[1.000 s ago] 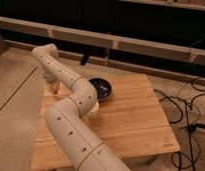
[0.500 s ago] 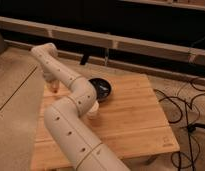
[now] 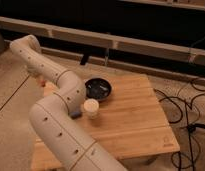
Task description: Place the pepper on the white sponge
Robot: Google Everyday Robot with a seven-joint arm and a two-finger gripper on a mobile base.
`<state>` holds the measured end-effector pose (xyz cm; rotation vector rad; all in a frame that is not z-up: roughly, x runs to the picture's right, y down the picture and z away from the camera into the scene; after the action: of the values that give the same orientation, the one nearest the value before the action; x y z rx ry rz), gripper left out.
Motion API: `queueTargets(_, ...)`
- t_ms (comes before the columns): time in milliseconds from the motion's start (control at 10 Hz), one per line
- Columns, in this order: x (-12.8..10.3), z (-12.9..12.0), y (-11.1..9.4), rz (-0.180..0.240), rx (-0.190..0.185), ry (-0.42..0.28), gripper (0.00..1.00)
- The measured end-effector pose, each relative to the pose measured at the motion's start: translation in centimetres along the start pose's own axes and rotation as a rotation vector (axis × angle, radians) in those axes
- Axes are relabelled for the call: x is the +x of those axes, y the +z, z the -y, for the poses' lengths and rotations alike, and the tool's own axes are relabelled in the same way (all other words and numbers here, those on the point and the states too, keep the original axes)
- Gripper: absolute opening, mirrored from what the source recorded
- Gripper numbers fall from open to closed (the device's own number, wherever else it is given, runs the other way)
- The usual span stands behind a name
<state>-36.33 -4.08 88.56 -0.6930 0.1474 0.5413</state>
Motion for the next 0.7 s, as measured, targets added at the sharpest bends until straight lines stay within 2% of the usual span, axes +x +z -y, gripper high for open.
queueTargets(200,-0.2,-1.3,-0.2,0.006,0.002,-0.019,0.00)
queueTargets(400,0.8,-2.8,0.0,-0.004,0.019,-0.030,0.00)
queueTargets(700,5.7,-5.3,0.6,-0.005,0.036,0.007,0.00)
